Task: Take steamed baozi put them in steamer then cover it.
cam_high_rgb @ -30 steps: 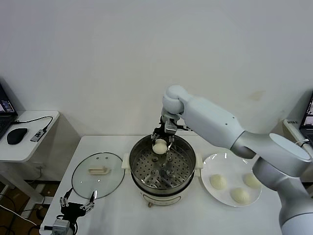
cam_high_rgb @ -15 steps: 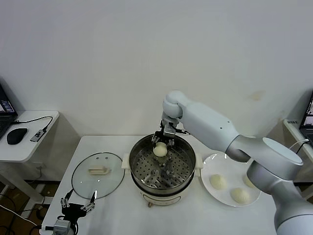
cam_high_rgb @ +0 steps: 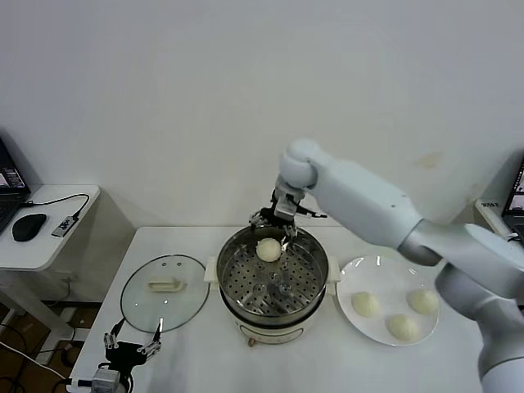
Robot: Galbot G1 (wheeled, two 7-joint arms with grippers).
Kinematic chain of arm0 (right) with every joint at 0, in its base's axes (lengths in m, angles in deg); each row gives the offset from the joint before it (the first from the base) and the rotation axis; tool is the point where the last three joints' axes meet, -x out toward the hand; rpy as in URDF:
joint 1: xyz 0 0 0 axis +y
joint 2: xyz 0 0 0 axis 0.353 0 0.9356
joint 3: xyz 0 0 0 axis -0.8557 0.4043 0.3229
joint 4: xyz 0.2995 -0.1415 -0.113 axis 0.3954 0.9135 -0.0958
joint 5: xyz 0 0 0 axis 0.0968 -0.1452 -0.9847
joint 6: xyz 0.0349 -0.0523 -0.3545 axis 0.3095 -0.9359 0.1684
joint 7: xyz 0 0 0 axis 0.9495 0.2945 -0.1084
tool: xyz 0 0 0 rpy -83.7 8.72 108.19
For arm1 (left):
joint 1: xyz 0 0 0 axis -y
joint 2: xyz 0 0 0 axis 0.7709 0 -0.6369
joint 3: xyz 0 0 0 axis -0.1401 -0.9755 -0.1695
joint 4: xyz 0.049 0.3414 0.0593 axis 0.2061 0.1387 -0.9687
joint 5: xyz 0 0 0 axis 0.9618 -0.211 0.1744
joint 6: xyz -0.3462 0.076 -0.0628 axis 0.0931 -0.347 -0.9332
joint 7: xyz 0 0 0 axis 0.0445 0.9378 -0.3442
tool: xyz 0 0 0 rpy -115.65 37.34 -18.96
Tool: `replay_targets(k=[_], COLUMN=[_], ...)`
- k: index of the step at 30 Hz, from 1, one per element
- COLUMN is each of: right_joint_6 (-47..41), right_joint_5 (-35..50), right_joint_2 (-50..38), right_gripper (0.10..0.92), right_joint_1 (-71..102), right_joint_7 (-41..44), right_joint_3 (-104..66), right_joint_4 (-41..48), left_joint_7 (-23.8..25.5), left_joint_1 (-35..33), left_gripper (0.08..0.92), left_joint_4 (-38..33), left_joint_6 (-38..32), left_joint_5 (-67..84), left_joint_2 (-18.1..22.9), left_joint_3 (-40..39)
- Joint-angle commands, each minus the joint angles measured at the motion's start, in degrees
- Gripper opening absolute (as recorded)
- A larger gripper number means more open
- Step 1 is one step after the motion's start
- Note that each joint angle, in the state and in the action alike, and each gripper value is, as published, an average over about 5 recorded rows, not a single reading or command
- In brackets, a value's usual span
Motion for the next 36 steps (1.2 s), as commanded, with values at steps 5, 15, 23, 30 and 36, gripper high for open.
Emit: replay_targets(k=[5,15,23,30,36], right_joint_6=[-26.8,-46.3,-47.6,-46.9,-46.7], right_joint_5=[14.2,9.7,4.9,1.5,0.6], right_joint_2=[-18.2,-30.5,-35.5,-35.4,-32.4], right_gripper=[0.823,0.823,0.823,0.823,0.823], right_joint_1=[-3.3,4.2,16.2,22.8,24.9], right_joint_7=[-0.2,3.1,3.1,2.0,0.9], right_joint_3=[0.2,-7.8,-13.2,-14.3,-13.9], right_joint_4=[-8.9,-12.8,-18.3,-20.0,-17.7], left_joint_7=[0.2,1.1,0.9,1.1,0.9], left_joint_1=[0.2,-0.5,-2.0,-2.7,-2.9], left_gripper=[0.823,0.823,0.823,0.823,0.823], left_joint_4=[-0.6,-3.2,-5.7,-7.5,-7.4], left_joint_6=[0.7,3.1,5.8,6.1,6.1], left_joint_5=[1.0,3.6,5.8,5.7,5.4], left_joint_2=[-0.7,-1.6,-2.1,-2.1,-1.6], left_joint_3=[0.1,-0.5,-0.4,0.3,0.5])
